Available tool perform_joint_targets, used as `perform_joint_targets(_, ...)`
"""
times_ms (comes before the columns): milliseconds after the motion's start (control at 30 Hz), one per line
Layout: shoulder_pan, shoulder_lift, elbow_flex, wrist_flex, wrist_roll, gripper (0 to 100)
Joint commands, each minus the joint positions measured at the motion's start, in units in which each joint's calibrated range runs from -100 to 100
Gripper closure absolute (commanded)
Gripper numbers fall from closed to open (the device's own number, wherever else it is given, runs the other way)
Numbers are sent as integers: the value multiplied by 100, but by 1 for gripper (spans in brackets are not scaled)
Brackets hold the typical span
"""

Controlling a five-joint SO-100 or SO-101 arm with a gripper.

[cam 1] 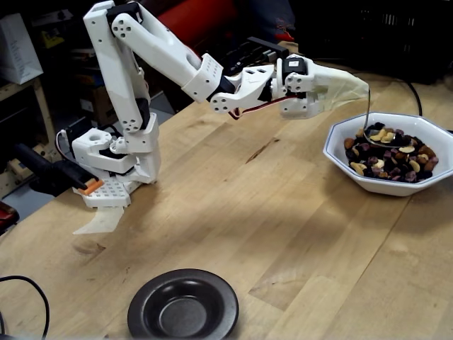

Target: Use spoon to transfer food from the white bowl to brown plate

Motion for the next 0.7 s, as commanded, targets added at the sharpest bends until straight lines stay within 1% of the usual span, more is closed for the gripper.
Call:
perform_joint_targets(0,313,-466,-33,-12,-93,96)
perform_joint_targets(133,498,-466,-33,-12,-230,96)
perform_joint_targets(300,690,-466,-33,-44,-234,96)
perform_joint_targets(667,1431,-466,-25,-68,-230,96)
